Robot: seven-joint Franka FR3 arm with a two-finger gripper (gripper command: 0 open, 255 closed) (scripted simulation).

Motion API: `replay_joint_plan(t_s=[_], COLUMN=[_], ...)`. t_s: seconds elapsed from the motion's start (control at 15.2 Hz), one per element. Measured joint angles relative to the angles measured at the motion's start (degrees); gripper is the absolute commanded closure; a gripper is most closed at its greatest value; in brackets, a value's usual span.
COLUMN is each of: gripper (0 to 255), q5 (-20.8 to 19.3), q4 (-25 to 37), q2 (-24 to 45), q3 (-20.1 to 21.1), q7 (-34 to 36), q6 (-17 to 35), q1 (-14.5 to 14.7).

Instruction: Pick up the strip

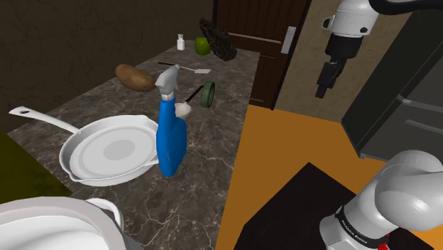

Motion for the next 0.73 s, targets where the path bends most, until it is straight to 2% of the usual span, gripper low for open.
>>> replay_joint_plan(t_s=[0.2,0.73], gripper=[0,0], q5=[1.62,11.06], q4=[0.54,3.03], q2=[1.59,10.69], q3=[0.87,6.26], q7=[2.12,15.28], q6=[1.06,9.08], q1=[0.15,1.17])
